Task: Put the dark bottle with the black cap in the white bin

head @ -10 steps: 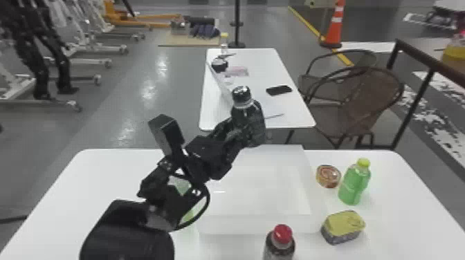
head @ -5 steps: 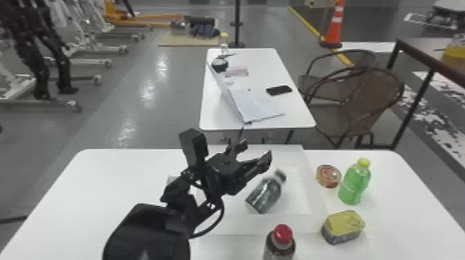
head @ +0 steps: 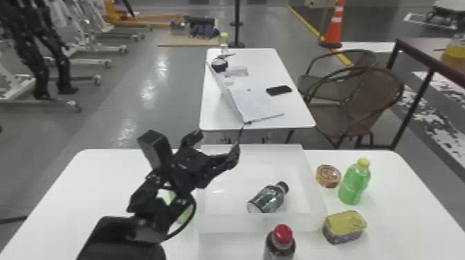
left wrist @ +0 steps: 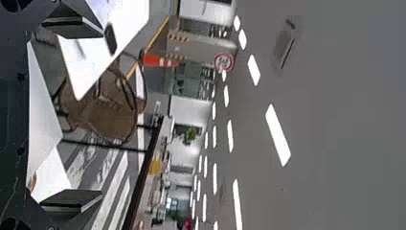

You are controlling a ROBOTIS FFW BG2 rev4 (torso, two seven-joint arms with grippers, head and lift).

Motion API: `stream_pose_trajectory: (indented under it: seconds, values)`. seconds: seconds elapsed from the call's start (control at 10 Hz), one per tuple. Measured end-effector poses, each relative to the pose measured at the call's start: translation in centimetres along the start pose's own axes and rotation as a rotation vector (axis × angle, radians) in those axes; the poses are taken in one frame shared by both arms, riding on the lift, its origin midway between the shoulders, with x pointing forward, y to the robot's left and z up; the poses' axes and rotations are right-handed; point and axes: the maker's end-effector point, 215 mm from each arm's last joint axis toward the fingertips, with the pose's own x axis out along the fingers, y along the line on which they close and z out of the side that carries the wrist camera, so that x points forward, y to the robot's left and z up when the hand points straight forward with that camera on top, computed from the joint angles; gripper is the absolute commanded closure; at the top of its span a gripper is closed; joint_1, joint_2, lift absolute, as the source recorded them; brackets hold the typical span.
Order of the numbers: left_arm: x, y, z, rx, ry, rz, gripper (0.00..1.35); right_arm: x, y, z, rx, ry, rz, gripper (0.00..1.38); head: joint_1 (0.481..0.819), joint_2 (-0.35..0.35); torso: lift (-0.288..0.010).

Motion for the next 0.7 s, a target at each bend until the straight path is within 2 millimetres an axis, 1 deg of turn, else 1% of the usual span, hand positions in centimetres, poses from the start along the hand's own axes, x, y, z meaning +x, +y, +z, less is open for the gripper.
stream_pose_trajectory:
  seconds: [0.1, 0.2, 0.3, 0.4, 0.5, 0.6, 0.7]
  values:
    - [-4.0, 4.2, 0.2, 0.047, -0.006, 0.118, 0.12, 0.0, 0.0, 0.0, 0.0, 0.0, 0.0, 0.09, 0.549, 0.0, -0.1]
    - [-8.7, 7.8, -0.3, 0.084, 0.004, 0.231, 0.12, 0.0, 0.0, 0.0, 0.0, 0.0, 0.0, 0.09, 0.549, 0.0, -0.1]
    - [-13.4, 10.5, -1.3, 0.111, 0.023, 0.338, 0.12, 0.0, 0.0, 0.1, 0.0, -0.001, 0.0, 0.09, 0.549, 0.0, -0.1]
    - [-17.6, 12.1, -1.9, 0.132, 0.028, 0.435, 0.12, -0.1, 0.0, 0.1, 0.0, -0.001, 0.0, 0.09, 0.549, 0.0, -0.1]
    - [-20.8, 13.0, -2.5, 0.15, 0.029, 0.514, 0.11, -0.2, 0.0, 0.1, 0.0, 0.0, 0.001, 0.09, 0.549, 0.0, -0.1]
    - [-24.7, 13.7, -3.9, 0.174, 0.058, 0.609, 0.12, -0.2, 0.0, 0.1, -0.001, 0.001, 0.001, 0.09, 0.549, 0.0, -0.1]
    - [-27.8, 13.6, -5.8, 0.191, 0.085, 0.648, 0.12, -0.3, 0.0, 0.0, -0.002, 0.003, 0.001, 0.09, 0.549, 0.0, -0.1]
